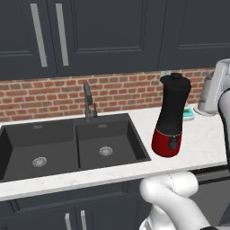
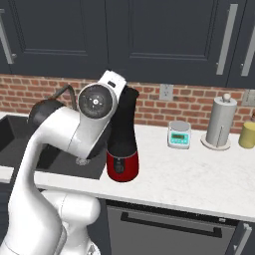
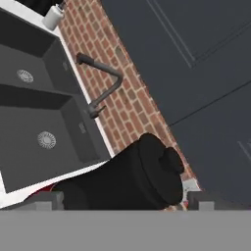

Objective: Close the lid blender by securely placing the lid on top.

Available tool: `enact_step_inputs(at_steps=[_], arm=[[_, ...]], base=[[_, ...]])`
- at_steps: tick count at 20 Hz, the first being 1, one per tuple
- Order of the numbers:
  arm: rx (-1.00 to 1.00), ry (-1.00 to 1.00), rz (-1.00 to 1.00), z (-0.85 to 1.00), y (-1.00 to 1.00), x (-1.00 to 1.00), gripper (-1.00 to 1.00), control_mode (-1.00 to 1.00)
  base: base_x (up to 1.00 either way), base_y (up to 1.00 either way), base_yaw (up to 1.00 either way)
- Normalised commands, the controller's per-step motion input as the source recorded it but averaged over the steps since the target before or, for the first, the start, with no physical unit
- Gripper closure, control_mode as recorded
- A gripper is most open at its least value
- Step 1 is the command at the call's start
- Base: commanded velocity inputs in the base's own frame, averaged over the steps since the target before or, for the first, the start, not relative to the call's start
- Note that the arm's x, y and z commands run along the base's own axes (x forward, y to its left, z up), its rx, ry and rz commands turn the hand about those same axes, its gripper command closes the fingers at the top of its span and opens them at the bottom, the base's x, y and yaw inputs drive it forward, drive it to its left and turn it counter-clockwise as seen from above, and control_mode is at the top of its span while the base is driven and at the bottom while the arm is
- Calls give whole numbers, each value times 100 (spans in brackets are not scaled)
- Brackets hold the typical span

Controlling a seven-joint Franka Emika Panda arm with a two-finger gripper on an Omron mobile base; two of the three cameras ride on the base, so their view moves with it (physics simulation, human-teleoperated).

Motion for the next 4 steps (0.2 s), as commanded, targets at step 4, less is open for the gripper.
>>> enact_step_inputs(at_steps=[4], arm=[[9,-13,-2,-9,-23,-100,-100,-100]], base=[[0,0,0]])
